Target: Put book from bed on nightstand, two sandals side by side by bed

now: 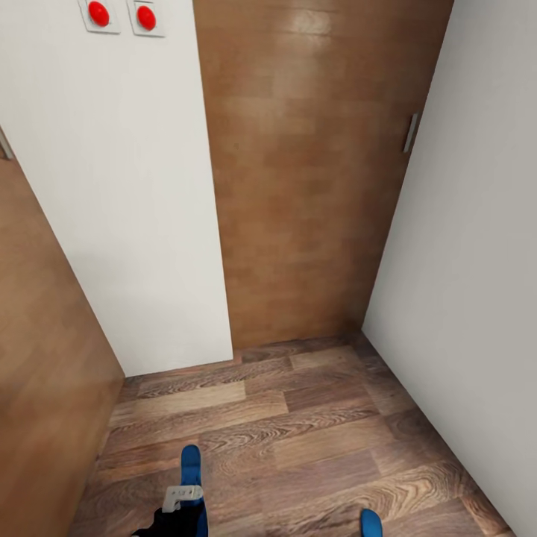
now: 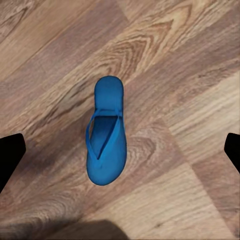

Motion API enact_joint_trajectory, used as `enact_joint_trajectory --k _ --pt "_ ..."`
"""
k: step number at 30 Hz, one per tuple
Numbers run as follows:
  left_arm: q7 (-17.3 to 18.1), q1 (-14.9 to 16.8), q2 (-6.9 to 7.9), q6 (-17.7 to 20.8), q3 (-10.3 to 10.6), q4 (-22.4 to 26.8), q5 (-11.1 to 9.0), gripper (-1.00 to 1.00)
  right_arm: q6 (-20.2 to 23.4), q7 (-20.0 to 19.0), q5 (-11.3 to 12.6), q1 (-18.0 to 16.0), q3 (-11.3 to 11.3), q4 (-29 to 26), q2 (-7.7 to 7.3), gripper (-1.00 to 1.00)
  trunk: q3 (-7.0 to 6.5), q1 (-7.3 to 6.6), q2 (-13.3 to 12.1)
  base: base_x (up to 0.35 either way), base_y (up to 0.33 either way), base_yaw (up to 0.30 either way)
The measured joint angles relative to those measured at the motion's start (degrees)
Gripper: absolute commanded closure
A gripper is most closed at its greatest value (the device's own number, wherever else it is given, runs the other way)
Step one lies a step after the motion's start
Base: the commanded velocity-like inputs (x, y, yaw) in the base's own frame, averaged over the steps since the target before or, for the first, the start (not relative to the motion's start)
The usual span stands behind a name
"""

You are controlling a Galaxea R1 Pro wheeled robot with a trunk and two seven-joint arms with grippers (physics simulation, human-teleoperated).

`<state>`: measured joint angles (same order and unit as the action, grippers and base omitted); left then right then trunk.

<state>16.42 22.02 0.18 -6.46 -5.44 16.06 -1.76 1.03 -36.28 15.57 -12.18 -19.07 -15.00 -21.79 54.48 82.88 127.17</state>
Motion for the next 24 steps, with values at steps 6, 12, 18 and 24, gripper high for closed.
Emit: enact_joint_trajectory --k 6,12,18,24 --pt "0.0 0.0 0.01 0.0 0.0 0.0 0.0 1.0 0.0 0.0 0.0 0.0 0.0 0.0 0.0 -1.0 0.02 0.01 0.0 0.025 0.017 -0.153" --pt "0.0 0.0 0.01 0.0 0.0 0.0 0.0 1.0 0.0 0.0 0.0 0.0 0.0 0.0 -0.02 -1.0 0.14 0.01 0.0 0.002 0.001 -0.226" --pt "0.0 0.0 -0.01 0.0 0.0 0.0 0.0 1.0 0.0 0.0 0.0 0.0 0.0 0.0 -0.02 -1.0 0.27 0.01 0.0 0.0 0.0 -0.23" --pt "0.0 0.0 0.0 0.0 0.0 0.0 0.0 1.0 0.0 0.0 0.0 0.0 0.0 0.0 -0.02 -1.0 0.42 0.01 0.0 0.0 0.0 -0.217"
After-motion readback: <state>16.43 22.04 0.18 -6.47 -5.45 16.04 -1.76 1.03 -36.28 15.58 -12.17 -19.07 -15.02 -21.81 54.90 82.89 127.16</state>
